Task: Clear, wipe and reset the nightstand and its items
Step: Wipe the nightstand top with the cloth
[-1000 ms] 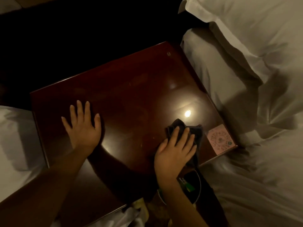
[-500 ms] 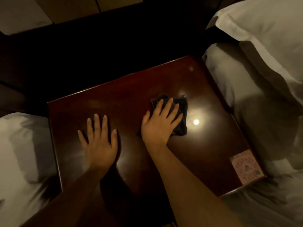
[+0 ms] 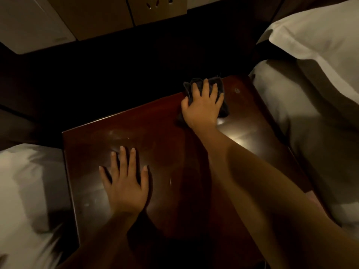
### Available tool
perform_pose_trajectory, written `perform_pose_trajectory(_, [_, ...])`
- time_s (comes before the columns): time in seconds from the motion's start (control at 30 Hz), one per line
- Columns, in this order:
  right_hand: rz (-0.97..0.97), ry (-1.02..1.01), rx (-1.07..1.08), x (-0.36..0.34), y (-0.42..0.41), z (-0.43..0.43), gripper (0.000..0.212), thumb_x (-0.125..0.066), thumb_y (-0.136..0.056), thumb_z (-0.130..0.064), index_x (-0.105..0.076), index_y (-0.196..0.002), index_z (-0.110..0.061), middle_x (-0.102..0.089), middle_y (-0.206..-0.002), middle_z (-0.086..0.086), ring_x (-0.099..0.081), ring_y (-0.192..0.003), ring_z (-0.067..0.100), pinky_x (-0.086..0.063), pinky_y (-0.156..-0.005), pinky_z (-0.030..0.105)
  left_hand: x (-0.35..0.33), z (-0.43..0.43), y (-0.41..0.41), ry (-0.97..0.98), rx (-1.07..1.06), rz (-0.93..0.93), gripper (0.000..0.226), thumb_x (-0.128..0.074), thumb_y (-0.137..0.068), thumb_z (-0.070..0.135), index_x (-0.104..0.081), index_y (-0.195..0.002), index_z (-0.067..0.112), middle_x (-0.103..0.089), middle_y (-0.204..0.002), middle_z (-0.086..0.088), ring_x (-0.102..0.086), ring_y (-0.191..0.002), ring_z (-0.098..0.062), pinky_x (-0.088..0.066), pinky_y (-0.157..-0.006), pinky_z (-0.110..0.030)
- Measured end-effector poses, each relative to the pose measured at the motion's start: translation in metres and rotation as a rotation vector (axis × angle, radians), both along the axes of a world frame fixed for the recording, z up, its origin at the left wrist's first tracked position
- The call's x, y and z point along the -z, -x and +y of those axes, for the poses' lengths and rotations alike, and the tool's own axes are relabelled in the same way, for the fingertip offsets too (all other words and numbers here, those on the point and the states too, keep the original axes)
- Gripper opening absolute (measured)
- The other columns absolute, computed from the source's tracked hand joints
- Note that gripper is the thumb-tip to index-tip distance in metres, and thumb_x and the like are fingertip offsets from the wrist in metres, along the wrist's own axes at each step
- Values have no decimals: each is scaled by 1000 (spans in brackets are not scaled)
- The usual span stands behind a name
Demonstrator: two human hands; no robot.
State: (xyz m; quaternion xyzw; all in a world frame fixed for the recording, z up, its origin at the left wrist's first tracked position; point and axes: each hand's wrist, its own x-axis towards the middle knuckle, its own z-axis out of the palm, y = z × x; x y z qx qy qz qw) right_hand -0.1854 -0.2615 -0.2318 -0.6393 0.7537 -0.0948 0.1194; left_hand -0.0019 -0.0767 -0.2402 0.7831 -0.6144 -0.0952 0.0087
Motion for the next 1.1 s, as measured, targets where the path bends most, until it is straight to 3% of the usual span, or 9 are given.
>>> perform_pose_trajectory(0.33, [51,-13,267,-2,95,80,60,-40,-88,-43,-32,-143,-23,-23,-156,9,-16,-144,34,-9,-117,52,8,2,-3,29,-2,-12,59,-15,-93,52,-16,-147,28,-14,-159,-1,-6,-147,-20,2,-115,-52])
perform_pose_trajectory(0.53, [102,-28,392,-2,112,159,61,-39,-84,-43,-37,-140,-20,-33,-151,15,-27,-139,38,-19,-113,56,10,1,-2,41,10,6,60,-16,-92,51,-18,-147,26,-15,-159,-3,-6,-147,-23,0,-114,-56])
perform_pose_trajectory(0.87, [113,-104,327,-1,68,246,63,-26,-89,-51,-33,-143,-20,-32,-151,16,-24,-140,39,-18,-113,59,4,3,0,38,12,3,60,-15,-94,52,-13,-148,26,-8,-160,-2,0,-148,-23,4,-116,-55])
perform_pose_trajectory(1.1, [130,-162,223,-9,19,302,64,-29,-88,-50,-36,-141,-15,-34,-149,19,-30,-137,43,-24,-109,61,7,5,-5,30,28,22,60,-14,-95,53,-7,-148,28,-2,-160,-1,6,-147,-21,7,-117,-53])
